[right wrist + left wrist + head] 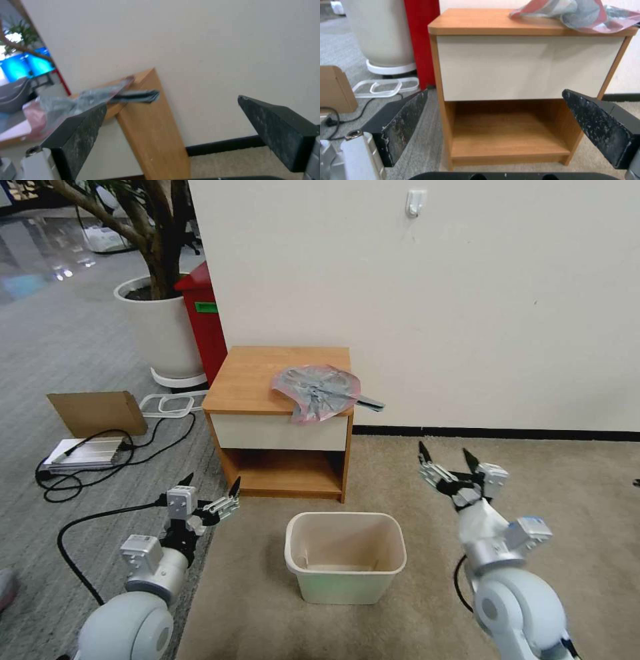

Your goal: Pick up the garbage bag from the table and place it over the trash can.

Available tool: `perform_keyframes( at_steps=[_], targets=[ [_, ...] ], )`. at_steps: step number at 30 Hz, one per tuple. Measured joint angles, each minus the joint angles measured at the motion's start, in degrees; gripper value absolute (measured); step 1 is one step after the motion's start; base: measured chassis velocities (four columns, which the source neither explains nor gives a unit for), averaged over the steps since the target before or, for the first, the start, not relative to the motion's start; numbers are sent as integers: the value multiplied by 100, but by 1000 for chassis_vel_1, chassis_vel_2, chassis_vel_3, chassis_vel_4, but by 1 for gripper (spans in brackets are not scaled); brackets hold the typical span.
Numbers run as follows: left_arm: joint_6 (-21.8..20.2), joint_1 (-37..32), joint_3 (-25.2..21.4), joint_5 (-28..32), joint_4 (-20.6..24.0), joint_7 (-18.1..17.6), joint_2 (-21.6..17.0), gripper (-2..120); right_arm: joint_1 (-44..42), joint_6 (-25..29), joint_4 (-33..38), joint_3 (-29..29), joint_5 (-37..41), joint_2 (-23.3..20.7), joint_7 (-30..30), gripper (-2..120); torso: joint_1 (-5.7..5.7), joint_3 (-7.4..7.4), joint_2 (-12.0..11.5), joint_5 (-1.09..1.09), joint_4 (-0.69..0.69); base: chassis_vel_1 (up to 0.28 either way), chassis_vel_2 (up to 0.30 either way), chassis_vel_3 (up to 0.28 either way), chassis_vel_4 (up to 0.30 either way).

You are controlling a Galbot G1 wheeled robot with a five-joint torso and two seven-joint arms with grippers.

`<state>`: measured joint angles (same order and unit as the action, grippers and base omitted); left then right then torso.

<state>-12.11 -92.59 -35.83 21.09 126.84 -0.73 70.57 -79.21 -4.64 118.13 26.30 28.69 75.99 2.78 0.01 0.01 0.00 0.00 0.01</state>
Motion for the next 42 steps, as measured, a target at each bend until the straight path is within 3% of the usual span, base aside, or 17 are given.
perform_keyframes(
  at_steps=[8, 14, 22, 32, 42],
  targets=[
    [63, -37, -86, -7, -9, 4, -1, 100, 837, 75, -716, -651, 1256, -128, 42, 100, 0, 0, 0, -1, 0, 0, 0, 0, 0],
    [80, -73, -96, -22, -36, -1, 12, 100, 1297, 53, -1080, -1016, 2469, 259, 415, 100, 0, 0, 0, -1, -1, 0, 0, 0, 0],
    [161, -164, -159, -83, -58, -20, 83, 100, 1944, 69, -1670, -1086, 3406, 805, 871, 100, 0, 0, 0, 0, 0, 0, 0, 0, 0],
    [253, -219, -157, -225, -121, -26, 244, 100, 2411, 162, -2050, -925, 3730, 1276, 1031, 99, 0, 0, 0, 0, -1, 0, 0, 0, 0],
    [287, -221, -142, -262, -193, -33, 275, 100, 2779, 223, -2446, -779, 3763, 1351, 1086, 92, 0, 0, 0, 0, -1, 0, 0, 0, 0]
  ],
)
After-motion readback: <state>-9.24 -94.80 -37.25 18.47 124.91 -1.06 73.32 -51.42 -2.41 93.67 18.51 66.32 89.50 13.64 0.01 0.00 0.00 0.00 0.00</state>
